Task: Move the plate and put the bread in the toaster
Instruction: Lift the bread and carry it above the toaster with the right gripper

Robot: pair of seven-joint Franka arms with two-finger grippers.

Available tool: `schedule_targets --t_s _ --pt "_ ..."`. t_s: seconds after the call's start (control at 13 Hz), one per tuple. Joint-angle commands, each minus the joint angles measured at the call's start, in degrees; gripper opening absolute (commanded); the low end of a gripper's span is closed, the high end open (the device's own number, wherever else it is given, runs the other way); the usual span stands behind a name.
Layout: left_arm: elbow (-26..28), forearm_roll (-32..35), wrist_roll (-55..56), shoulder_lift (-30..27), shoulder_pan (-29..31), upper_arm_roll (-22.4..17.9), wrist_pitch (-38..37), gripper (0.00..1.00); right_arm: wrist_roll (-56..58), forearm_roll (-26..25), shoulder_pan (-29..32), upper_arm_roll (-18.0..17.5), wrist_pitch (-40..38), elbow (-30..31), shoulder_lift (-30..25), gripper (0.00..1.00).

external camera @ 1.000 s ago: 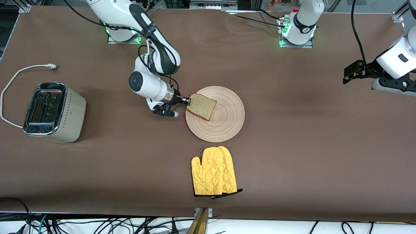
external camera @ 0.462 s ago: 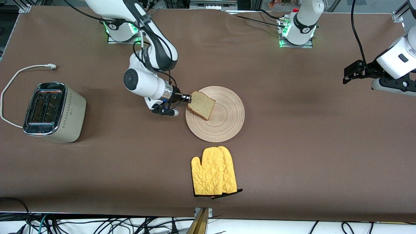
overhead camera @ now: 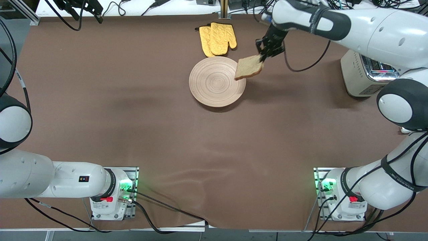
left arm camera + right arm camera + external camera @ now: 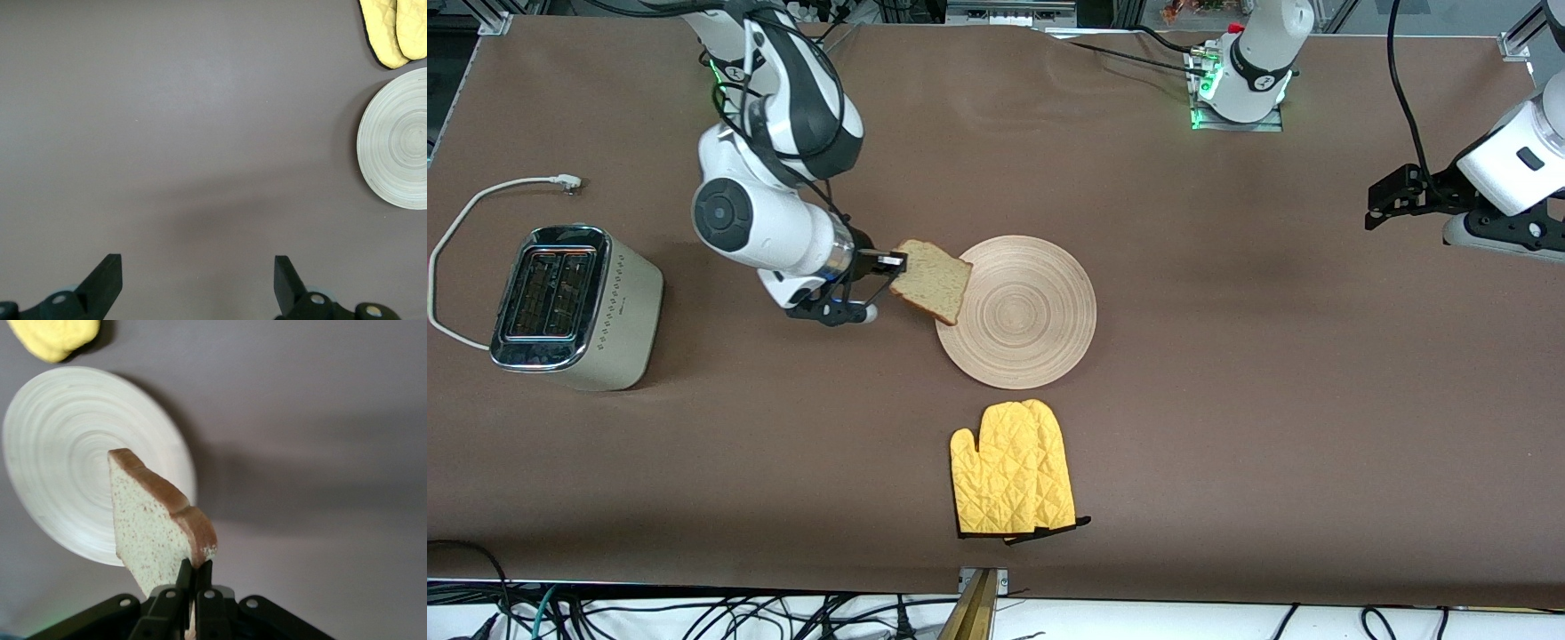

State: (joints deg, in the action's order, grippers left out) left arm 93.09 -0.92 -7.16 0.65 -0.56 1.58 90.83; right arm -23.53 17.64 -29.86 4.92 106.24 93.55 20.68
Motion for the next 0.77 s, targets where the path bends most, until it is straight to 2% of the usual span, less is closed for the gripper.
schedule_targets --t_s 0.0,0.23,0.38,0.54,0.69 --pt "-0.1 -0.9 0.4 -0.7 -0.1 -0.3 -0.7 1.00 1.6 -9.2 1.2 1.1 -11.8 -10.0 1.0 0.00" --pt "-0.1 -1.0 0.4 -0.7 -0.1 -0.3 -0.8 1.00 9.2 -20.4 2.2 2.5 -17.6 -12.3 0.9 0.00" --pt "-0.1 -1.0 0.4 -0.7 -0.1 -0.3 -0.8 1.00 17.5 -25.0 2.2 5.7 -17.7 -12.5 0.8 0.00" --pt "-0.1 -1.0 0.4 -0.7 -0.1 -0.3 -0.8 1.00 23.2 -28.5 6.1 6.1 -18.0 -12.1 0.5 0.00" --pt "-0.1 -1.0 0.4 -0.7 -0.1 -0.3 -0.8 1.00 28.9 -34.7 8.8 6.9 -18.8 -11.9 0.1 0.00"
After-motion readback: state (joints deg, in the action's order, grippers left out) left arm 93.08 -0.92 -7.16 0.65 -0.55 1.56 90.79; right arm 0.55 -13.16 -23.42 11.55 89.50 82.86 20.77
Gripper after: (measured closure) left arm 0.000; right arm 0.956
